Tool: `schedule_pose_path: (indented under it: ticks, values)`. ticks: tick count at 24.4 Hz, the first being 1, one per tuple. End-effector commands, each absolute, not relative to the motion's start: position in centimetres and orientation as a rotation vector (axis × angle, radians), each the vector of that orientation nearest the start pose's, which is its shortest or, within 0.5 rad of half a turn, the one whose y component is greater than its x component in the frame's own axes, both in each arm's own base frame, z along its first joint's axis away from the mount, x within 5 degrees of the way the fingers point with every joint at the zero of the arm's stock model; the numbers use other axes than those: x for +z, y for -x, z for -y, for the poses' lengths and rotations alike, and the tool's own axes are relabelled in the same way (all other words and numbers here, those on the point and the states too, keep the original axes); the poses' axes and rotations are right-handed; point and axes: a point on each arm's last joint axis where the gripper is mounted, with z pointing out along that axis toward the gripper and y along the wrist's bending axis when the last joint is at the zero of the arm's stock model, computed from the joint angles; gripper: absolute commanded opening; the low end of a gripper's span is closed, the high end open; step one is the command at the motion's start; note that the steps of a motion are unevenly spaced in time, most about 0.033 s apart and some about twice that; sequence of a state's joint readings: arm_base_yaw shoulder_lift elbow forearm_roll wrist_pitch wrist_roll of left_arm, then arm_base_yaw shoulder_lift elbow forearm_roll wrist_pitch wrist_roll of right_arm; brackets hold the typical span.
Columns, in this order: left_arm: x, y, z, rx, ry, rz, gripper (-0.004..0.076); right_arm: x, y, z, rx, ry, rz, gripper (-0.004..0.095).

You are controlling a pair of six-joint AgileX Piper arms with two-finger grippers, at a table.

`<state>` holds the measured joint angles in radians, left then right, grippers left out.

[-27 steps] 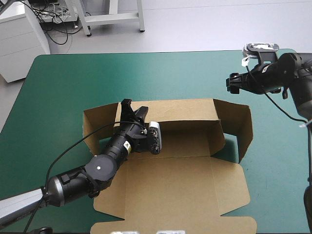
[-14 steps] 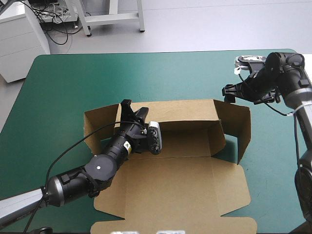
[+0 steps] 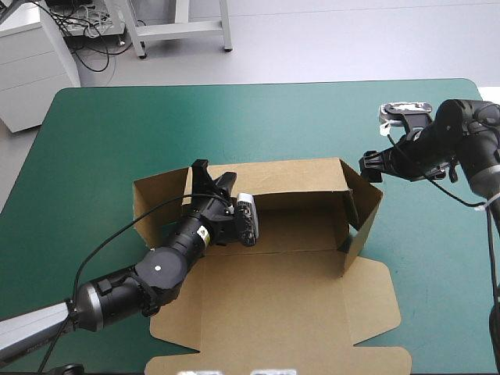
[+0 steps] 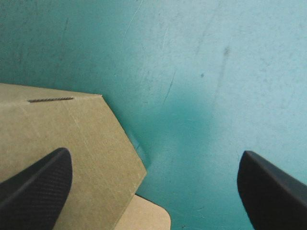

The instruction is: Fold the box

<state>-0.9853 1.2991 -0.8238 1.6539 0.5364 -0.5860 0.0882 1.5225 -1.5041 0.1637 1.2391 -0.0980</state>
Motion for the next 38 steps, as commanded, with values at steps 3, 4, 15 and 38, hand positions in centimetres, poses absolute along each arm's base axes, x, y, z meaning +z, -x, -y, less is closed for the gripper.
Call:
schedule_pose_path:
  ticks: [3, 4, 15, 38]
  values:
    - [32.5, -19.0, 19.9, 0.596, -1.329, -1.249, -0.0031, 37.5, -28.4, -4.0, 0.242, 0.313, -2.676, 0.086]
    - [32.5, -19.0, 19.9, 0.596, -1.329, -1.249, -0.0031, 37.5, -28.1, -4.0, 0.235, 0.323, -2.668, 0.086]
    - [32.3, -19.0, 19.8, 0.566, -1.313, -1.29, -0.0031, 36.8, -24.0, -4.1, 0.221, 0.521, -2.433, 0.086]
    - [32.3, -18.9, 19.9, 0.568, -1.328, -1.277, -0.0031, 34.4, -22.6, -5.9, 0.467, 0.744, -2.408, 0.0829]
